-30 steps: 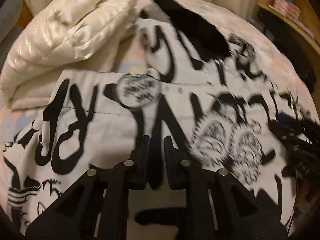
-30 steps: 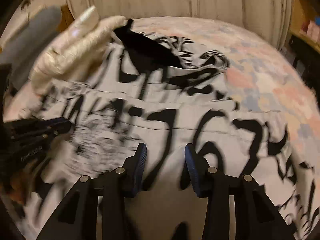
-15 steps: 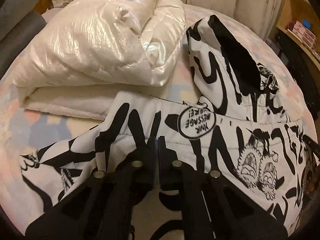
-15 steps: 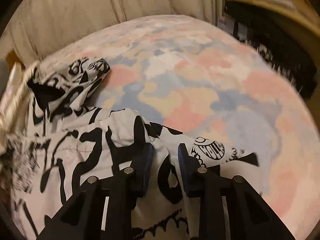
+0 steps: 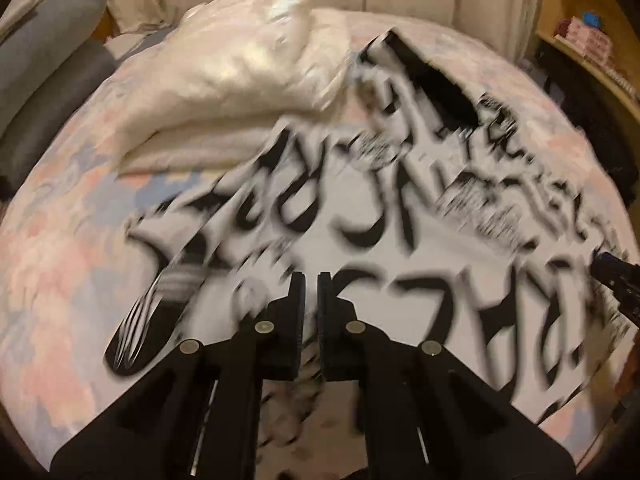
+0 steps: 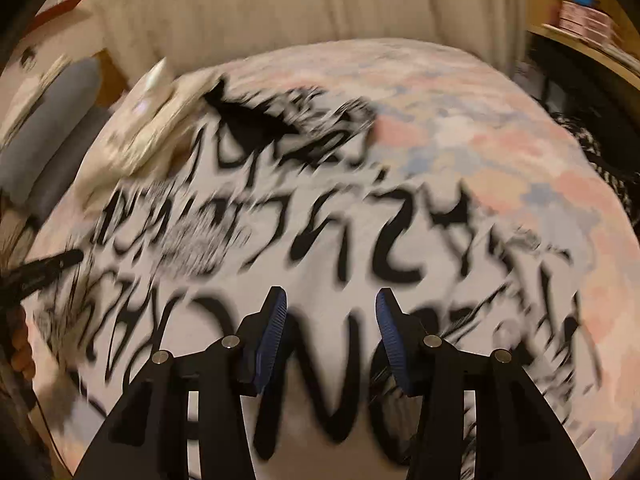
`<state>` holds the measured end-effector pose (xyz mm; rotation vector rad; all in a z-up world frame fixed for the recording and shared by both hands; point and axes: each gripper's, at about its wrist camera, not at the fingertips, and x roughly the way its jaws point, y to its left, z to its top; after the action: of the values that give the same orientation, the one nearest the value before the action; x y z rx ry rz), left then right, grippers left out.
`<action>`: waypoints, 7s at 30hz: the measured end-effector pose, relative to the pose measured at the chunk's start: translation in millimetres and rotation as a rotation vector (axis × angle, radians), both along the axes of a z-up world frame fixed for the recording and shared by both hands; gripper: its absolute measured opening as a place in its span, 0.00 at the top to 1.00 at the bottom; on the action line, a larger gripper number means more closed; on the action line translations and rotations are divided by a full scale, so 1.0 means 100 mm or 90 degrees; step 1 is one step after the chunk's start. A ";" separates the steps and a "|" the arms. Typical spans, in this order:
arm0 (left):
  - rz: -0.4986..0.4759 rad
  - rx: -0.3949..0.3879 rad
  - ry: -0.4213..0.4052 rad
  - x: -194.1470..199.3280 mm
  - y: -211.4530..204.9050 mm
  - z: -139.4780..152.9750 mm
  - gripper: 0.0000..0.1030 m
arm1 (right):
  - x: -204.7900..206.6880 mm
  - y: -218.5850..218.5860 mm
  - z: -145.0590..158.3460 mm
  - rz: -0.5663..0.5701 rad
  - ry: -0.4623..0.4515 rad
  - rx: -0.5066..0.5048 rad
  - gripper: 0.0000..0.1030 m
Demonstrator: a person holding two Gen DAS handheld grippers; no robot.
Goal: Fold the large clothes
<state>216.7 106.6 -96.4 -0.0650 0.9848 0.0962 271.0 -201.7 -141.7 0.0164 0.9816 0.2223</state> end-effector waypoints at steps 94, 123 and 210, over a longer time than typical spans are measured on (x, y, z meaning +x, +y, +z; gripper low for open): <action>-0.237 0.104 0.051 3.64 -1.16 -0.69 0.98 | 4.13 0.00 -0.34 -0.035 0.137 0.088 0.39; -0.161 -0.145 0.036 2.19 -0.37 -0.37 0.98 | 1.00 0.74 0.59 0.407 -0.335 -0.022 0.95; -0.168 -0.066 -0.039 1.32 -0.82 0.12 0.91 | 0.66 0.87 0.16 0.056 0.004 0.129 0.65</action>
<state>348.5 24.9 -84.0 -0.0317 0.9288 -0.1978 336.8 -115.1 -125.4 0.1586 0.9636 0.4019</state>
